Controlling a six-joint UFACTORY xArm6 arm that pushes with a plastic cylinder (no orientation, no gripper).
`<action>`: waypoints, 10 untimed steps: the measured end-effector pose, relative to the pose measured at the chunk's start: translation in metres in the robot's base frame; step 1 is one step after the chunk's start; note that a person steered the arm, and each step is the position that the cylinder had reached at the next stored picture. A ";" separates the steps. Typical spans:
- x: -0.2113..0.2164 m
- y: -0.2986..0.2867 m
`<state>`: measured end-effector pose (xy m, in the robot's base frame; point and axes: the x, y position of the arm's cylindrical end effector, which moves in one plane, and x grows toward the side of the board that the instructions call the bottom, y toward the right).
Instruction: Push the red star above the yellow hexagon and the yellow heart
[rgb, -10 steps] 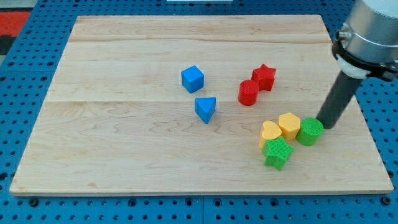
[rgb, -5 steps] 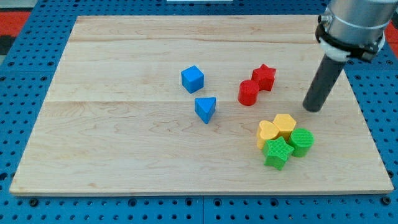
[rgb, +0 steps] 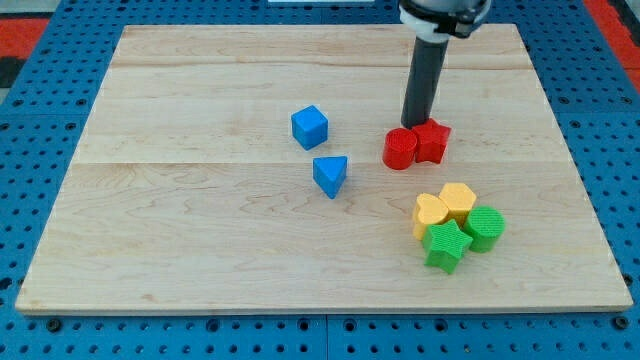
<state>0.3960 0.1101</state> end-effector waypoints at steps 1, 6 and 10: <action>0.024 0.000; 0.036 0.019; 0.002 -0.082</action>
